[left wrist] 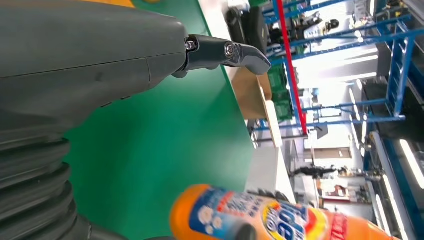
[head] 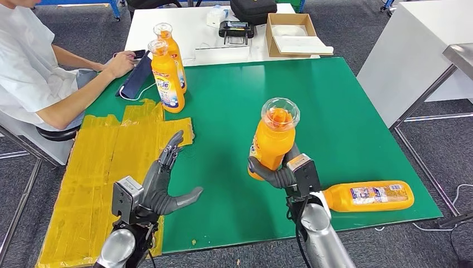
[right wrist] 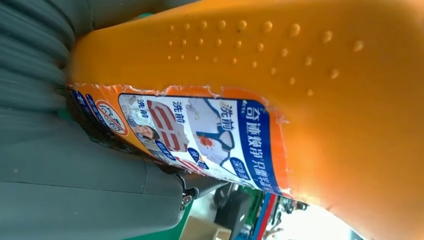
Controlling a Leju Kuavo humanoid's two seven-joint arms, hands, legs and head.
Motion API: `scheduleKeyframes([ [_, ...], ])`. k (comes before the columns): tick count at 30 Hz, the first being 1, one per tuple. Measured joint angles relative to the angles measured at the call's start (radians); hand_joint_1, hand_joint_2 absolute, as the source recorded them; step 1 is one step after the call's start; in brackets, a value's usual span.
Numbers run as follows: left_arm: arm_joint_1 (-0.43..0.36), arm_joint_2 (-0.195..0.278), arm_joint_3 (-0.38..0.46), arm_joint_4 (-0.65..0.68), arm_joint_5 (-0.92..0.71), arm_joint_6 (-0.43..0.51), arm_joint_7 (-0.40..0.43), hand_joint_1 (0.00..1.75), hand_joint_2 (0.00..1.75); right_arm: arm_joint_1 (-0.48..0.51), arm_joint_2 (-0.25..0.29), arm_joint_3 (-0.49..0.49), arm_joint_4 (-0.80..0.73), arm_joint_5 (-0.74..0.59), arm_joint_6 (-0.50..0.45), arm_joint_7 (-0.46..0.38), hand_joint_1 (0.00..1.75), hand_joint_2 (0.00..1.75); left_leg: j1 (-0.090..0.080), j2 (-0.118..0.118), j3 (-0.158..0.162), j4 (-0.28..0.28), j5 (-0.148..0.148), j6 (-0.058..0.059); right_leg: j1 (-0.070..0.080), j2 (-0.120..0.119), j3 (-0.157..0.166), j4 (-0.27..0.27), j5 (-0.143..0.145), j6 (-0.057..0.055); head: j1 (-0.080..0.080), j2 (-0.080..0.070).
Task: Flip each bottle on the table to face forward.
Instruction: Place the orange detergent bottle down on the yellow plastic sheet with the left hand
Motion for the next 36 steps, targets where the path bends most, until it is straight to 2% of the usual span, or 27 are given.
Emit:
scheduleKeyframes([
  [9, -0.049, 0.0, -0.057, 0.013, 0.03, -0.011, 0.003, 0.0, 1.75, -0.044, 0.036, 0.075, 0.085, -0.006, 0.011, -0.004, 1.75, 1.75, 0.0, 0.0, 0.0, 0.0, 0.0, 0.0, 0.0, 0.0, 0.0, 0.0, 0.0, 0.0, 0.0, 0.0],
  [18, -0.057, -0.001, -0.072, 0.014, 0.032, -0.012, 0.004, 0.0, 1.75, -0.056, 0.041, 0.09, 0.113, -0.007, 0.011, -0.004, 1.73, 1.75, 0.0, 0.0, 0.0, 0.0, 0.0, 0.0, 0.0, 0.0, 0.0, 0.0, 0.0, 0.0, 0.0, 0.0],
  [26, -0.096, -0.005, -0.129, 0.039, 0.036, -0.017, 0.005, 0.0, 1.75, -0.106, 0.063, 0.129, 0.191, -0.013, 0.014, -0.003, 1.74, 1.75, 0.0, 0.0, -0.001, 0.0, 0.001, 0.0, 0.0, 0.0, -0.001, 0.0, 0.0, 0.0, 0.0, 0.0],
  [36, -0.121, -0.01, -0.164, 0.063, 0.04, -0.015, 0.005, 0.0, 1.75, -0.159, 0.088, 0.196, 0.275, 0.045, -0.007, 0.005, 1.71, 1.75, 0.0, 0.0, -0.001, 0.0, 0.001, -0.001, 0.0, 0.0, -0.001, 0.0, 0.0, 0.0, 0.0, 0.0],
])
